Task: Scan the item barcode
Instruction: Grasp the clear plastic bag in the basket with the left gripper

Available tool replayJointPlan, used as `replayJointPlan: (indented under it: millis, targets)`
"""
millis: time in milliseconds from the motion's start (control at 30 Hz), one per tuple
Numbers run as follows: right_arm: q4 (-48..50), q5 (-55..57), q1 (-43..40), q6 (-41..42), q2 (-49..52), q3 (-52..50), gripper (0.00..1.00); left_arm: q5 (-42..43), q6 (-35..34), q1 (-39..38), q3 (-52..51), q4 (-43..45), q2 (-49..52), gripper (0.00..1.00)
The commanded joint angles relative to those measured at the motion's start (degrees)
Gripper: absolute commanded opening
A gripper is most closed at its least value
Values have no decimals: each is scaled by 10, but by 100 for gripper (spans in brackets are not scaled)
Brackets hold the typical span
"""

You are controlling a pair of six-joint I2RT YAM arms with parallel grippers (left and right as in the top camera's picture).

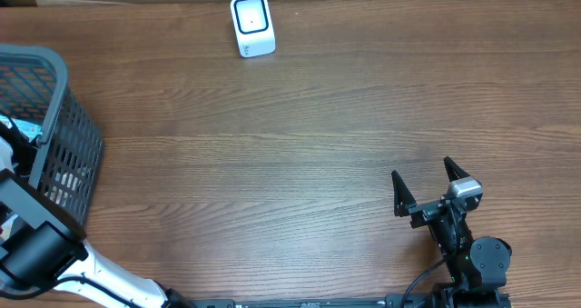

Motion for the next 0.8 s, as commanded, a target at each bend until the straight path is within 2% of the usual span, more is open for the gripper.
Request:
replayJointPlan:
  millis: [0,100,200,433,567,767]
  targets:
    - [2,4,-4,2,0,-4,100,13,20,-4,-39,18,12,85]
    - [2,4,-4,2,0,-4,100,12,23,-4,-59,39,12,83]
    - [2,4,-4,2,0,-4,100,12,23,-4,-77,57,12,74]
    - [2,4,-4,2,0,-4,100,11,23,-4,-84,64,12,26]
    - [2,4,-4,2,0,-4,100,9,23,-4,-78,50,12,4]
    - [2,4,-4,2,0,-4,100,4,20,-4,-14,-24,11,4]
